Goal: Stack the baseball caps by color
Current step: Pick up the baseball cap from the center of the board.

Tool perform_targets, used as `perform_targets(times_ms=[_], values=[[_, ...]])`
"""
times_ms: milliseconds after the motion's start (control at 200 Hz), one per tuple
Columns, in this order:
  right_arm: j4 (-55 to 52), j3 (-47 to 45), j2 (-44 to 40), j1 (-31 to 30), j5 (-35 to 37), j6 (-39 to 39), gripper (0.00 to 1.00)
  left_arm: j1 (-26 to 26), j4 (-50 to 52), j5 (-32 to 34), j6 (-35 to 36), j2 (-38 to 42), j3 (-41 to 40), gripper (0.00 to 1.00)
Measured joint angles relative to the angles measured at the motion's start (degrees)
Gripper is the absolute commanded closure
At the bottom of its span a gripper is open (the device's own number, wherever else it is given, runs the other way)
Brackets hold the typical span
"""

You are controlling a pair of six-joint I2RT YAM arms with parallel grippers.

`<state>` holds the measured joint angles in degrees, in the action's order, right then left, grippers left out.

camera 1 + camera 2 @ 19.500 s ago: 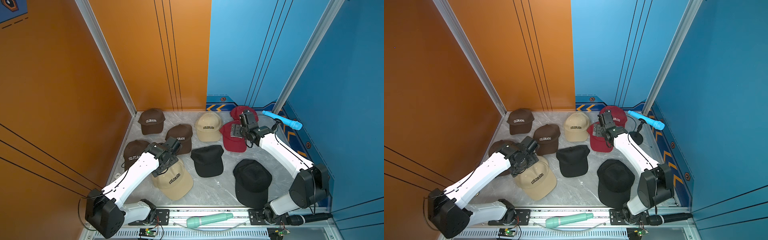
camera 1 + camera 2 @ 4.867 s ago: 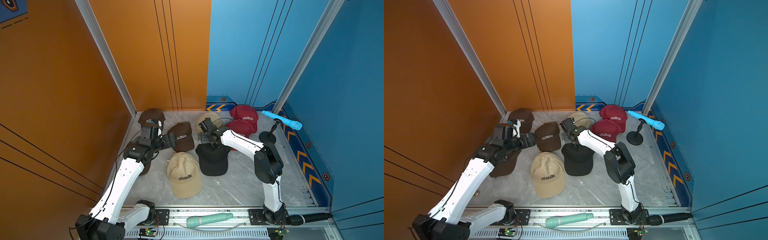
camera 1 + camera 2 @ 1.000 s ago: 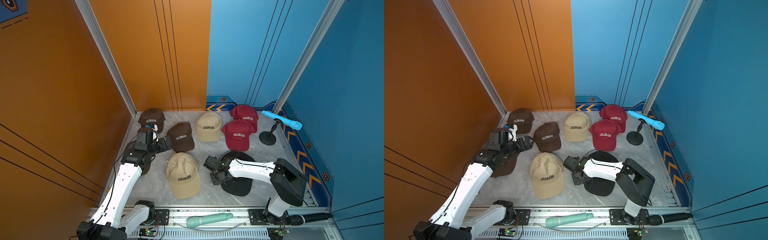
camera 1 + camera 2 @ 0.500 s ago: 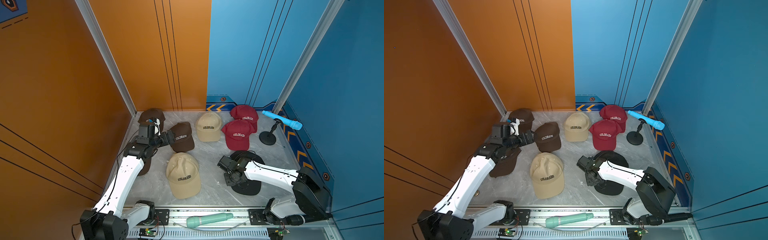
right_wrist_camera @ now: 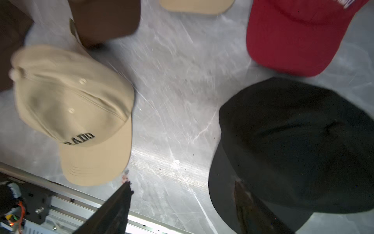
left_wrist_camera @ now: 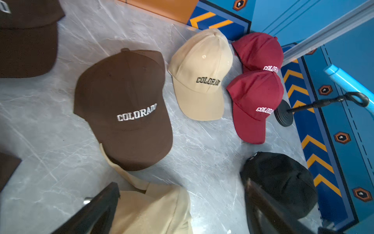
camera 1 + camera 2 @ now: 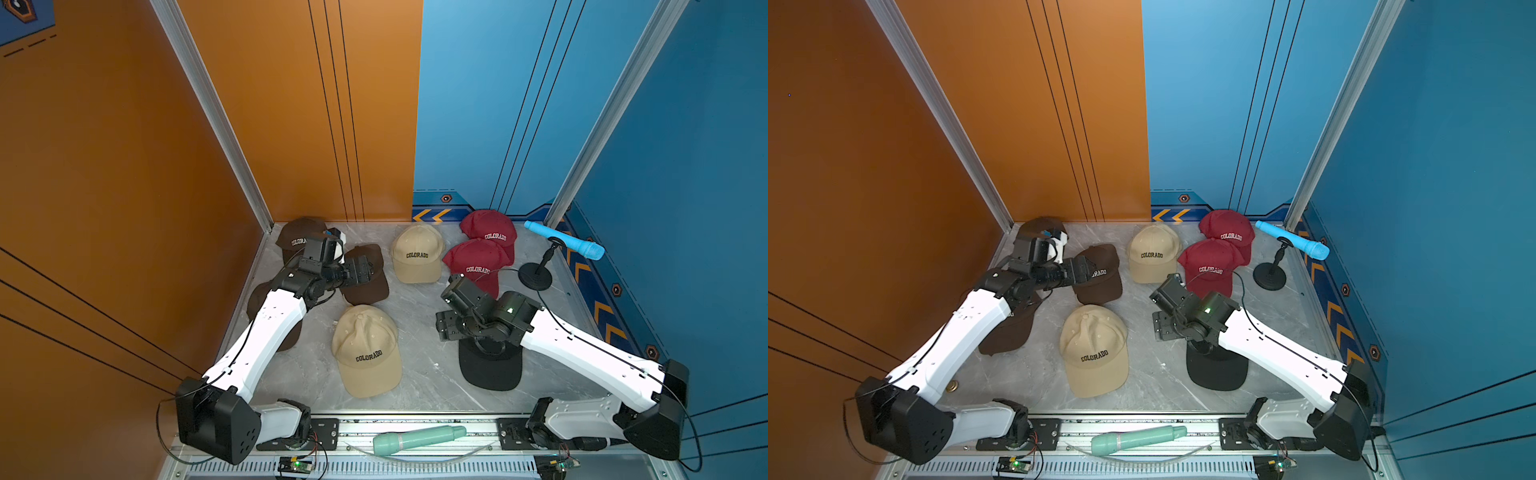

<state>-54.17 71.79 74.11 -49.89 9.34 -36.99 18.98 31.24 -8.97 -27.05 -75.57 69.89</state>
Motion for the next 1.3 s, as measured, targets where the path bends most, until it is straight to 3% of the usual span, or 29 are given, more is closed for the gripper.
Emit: perform_targets(times_ms=[160,405,696,766,801,1301], values=[[-0.28,3.65,0.02,5.7,1.46,1.14,0.16,4.04,2.69,3.04,-2.1,-3.76,4.15,0.02],[1.14,7.3,5.92,16.17,-0.33,4.26,0.14,5.79,9.79,7.13,-6.36,-5.01,5.86,0.02],[2.91,15.41,16.65,20.2,-0.07,7.28,0.13,7.89,17.05,9.2,-11.5,-2.78,5.66,0.02],[3.61,15.5,17.46,20.9,-0.28,7.5,0.07,8.9,18.45,9.68,-11.82,-4.17,7.13,0.02],[3.82,15.5,17.62,21.27,-0.35,7.69,0.0,9.31,19.32,9.92,-11.8,-6.21,9.27,0.02],[6.08,9.4,9.38,23.61,-1.57,8.52,0.0,10.91,18.73,15.1,-5.09,-59.01,68.89,0.02]])
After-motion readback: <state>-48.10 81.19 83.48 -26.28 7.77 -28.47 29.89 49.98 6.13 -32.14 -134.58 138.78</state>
